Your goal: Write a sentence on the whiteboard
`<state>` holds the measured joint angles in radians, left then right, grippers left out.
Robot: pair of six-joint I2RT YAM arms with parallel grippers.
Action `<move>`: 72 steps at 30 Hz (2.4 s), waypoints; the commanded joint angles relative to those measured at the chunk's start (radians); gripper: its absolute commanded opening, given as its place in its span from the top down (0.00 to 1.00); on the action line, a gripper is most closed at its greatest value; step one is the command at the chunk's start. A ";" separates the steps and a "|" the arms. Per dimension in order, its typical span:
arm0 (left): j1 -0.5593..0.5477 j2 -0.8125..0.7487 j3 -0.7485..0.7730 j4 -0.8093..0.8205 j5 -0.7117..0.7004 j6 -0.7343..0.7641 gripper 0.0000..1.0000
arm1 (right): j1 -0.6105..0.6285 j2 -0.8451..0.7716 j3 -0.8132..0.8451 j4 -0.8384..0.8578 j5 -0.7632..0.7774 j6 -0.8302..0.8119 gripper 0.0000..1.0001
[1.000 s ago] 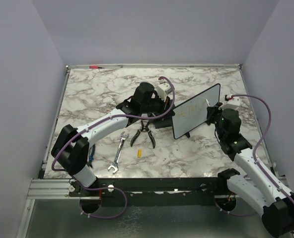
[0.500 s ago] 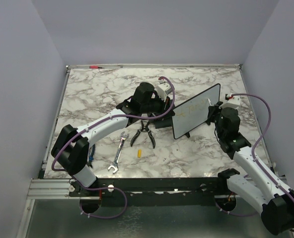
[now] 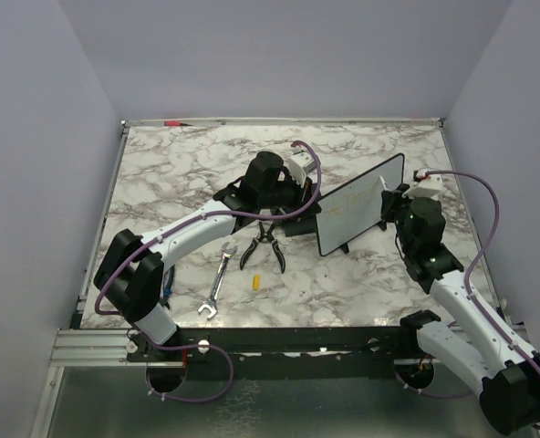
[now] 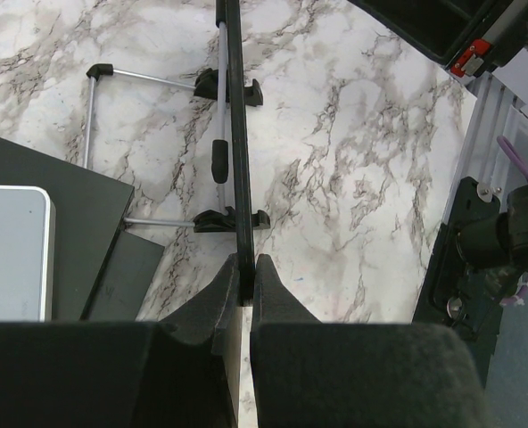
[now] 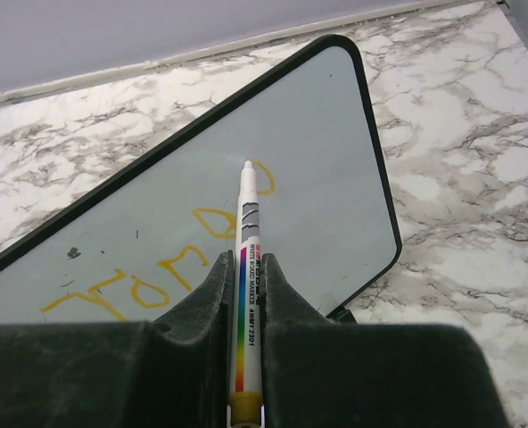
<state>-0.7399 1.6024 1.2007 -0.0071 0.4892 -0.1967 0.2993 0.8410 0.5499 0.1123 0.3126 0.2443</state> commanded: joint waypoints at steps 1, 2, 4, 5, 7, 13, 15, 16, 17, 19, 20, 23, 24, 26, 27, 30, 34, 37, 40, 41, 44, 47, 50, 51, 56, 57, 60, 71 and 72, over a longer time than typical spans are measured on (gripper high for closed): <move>-0.015 -0.021 0.015 -0.034 0.051 0.018 1.00 | -0.002 -0.008 0.012 -0.007 -0.082 -0.002 0.99; -0.015 -0.021 0.016 -0.034 0.051 0.018 1.00 | -0.003 -0.009 0.010 -0.017 -0.084 0.001 0.99; -0.016 -0.022 0.016 -0.034 0.051 0.018 1.00 | -0.003 -0.012 0.004 -0.034 -0.092 0.013 0.99; -0.017 -0.022 0.016 -0.034 0.051 0.018 1.00 | -0.002 -0.014 -0.001 -0.041 -0.096 0.017 0.99; -0.017 -0.022 0.016 -0.034 0.051 0.017 1.00 | -0.002 -0.016 -0.010 -0.055 -0.095 0.030 0.99; -0.017 -0.024 0.016 -0.034 0.052 0.016 1.00 | -0.003 -0.010 -0.027 -0.099 -0.069 0.068 0.99; -0.018 -0.024 0.016 -0.034 0.051 0.016 1.00 | -0.003 -0.009 -0.034 -0.104 -0.064 0.077 0.99; -0.018 -0.025 0.016 -0.034 0.051 0.016 1.00 | -0.003 -0.008 -0.037 -0.106 -0.060 0.080 0.99; -0.018 -0.026 0.016 -0.034 0.051 0.016 1.00 | -0.002 -0.004 -0.037 -0.110 -0.057 0.082 0.99; -0.018 -0.025 0.016 -0.034 0.051 0.017 1.00 | -0.003 0.004 -0.036 -0.111 -0.054 0.088 0.99; -0.018 -0.025 0.016 -0.034 0.051 0.017 1.00 | -0.003 0.007 -0.038 -0.111 -0.053 0.090 0.99; -0.018 -0.027 0.016 -0.034 0.051 0.017 1.00 | -0.002 0.017 -0.039 -0.111 -0.034 0.096 0.99; -0.018 -0.027 0.016 -0.034 0.051 0.019 1.00 | -0.003 0.023 -0.037 -0.111 -0.025 0.096 0.99; -0.019 -0.027 0.016 -0.034 0.051 0.017 1.00 | -0.002 0.035 -0.028 -0.132 -0.004 0.101 0.99; -0.019 -0.028 0.015 -0.034 0.050 0.018 1.00 | -0.002 0.042 -0.025 -0.141 0.004 0.103 0.99; -0.019 -0.029 0.014 -0.034 0.049 0.018 1.00 | -0.002 0.048 -0.021 -0.138 0.022 0.105 0.99; -0.019 -0.030 0.014 -0.034 0.049 0.018 1.00 | -0.002 0.050 -0.015 -0.129 0.055 0.103 0.99; -0.019 -0.030 0.014 -0.034 0.049 0.018 1.00 | -0.002 0.045 -0.010 -0.122 0.070 0.097 0.99; -0.019 -0.031 0.014 -0.034 0.048 0.018 1.00 | -0.003 0.046 -0.004 -0.090 0.077 0.086 0.99; -0.018 -0.032 0.014 -0.034 0.048 0.018 1.00 | -0.002 0.048 -0.002 -0.085 0.079 0.083 0.99; -0.018 -0.032 0.014 -0.034 0.047 0.018 1.00 | -0.002 0.044 0.011 -0.088 0.089 0.079 0.99; -0.019 -0.034 0.013 -0.034 0.046 0.020 1.00 | -0.003 0.003 0.009 -0.105 0.115 0.078 0.99; -0.018 -0.036 0.013 -0.034 0.046 0.020 1.00 | -0.002 -0.042 0.011 -0.124 0.137 0.067 0.99; -0.018 -0.036 0.013 -0.034 0.047 0.020 1.00 | -0.002 -0.049 0.016 -0.145 0.137 0.066 0.99; -0.018 -0.039 0.013 -0.034 0.048 0.017 1.00 | -0.010 -0.042 0.038 -0.147 0.124 0.049 0.99; -0.019 -0.039 0.013 -0.034 0.048 0.018 1.00 | -0.014 -0.035 0.041 -0.140 0.114 0.047 0.99; -0.019 -0.042 0.011 -0.034 0.048 0.018 1.00 | -0.030 -0.018 0.049 -0.122 0.077 0.041 0.99; -0.019 -0.047 0.008 -0.034 0.047 0.020 1.00 | -0.058 0.028 0.077 -0.059 0.009 0.029 0.99; -0.020 -0.047 0.009 -0.034 0.048 0.019 1.00 | -0.059 0.030 0.078 -0.057 0.004 0.029 0.99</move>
<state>-0.7479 1.5894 1.2007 -0.0257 0.4892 -0.1894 0.2466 0.8654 0.5991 0.0174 0.3588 0.2871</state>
